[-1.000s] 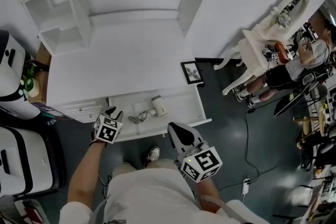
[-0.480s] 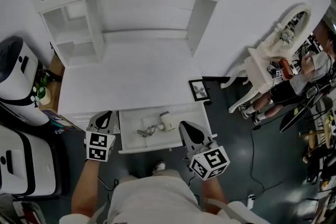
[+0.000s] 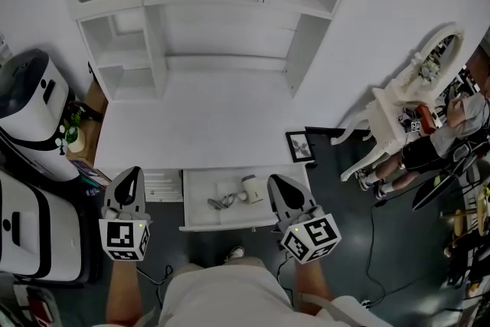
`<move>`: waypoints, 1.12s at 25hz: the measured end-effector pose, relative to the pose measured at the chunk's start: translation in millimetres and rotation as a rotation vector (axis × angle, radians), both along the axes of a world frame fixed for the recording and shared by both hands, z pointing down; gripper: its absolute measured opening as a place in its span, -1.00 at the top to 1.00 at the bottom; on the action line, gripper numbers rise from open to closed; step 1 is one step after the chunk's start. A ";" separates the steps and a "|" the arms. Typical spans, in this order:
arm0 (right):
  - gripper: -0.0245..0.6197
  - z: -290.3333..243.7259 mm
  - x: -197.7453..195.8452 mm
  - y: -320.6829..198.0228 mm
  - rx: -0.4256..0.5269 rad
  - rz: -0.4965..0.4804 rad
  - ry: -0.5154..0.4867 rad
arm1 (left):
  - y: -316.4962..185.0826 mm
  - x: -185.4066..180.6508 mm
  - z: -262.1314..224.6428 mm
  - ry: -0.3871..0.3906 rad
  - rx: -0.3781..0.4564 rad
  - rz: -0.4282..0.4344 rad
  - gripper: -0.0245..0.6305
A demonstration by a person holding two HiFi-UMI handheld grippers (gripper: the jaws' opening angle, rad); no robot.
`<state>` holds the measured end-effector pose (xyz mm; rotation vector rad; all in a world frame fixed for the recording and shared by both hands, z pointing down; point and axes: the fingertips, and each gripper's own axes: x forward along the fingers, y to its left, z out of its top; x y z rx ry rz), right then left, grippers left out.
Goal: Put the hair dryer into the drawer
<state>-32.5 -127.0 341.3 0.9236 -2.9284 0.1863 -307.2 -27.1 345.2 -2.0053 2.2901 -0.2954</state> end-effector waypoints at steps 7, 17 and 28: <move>0.90 -1.9 -5.6 -1.4 -0.008 -0.013 -0.017 | 39.7 -23.1 -40.6 -0.012 0.122 -0.094 0.87; 0.90 -5.6 13.3 -10.2 -0.001 0.055 -0.020 | 74.0 -38.4 -57.7 0.076 0.213 -0.164 0.87; 0.90 -17.0 14.5 -12.1 0.050 0.156 -0.031 | 75.0 -37.6 -38.4 0.145 0.194 -0.174 0.87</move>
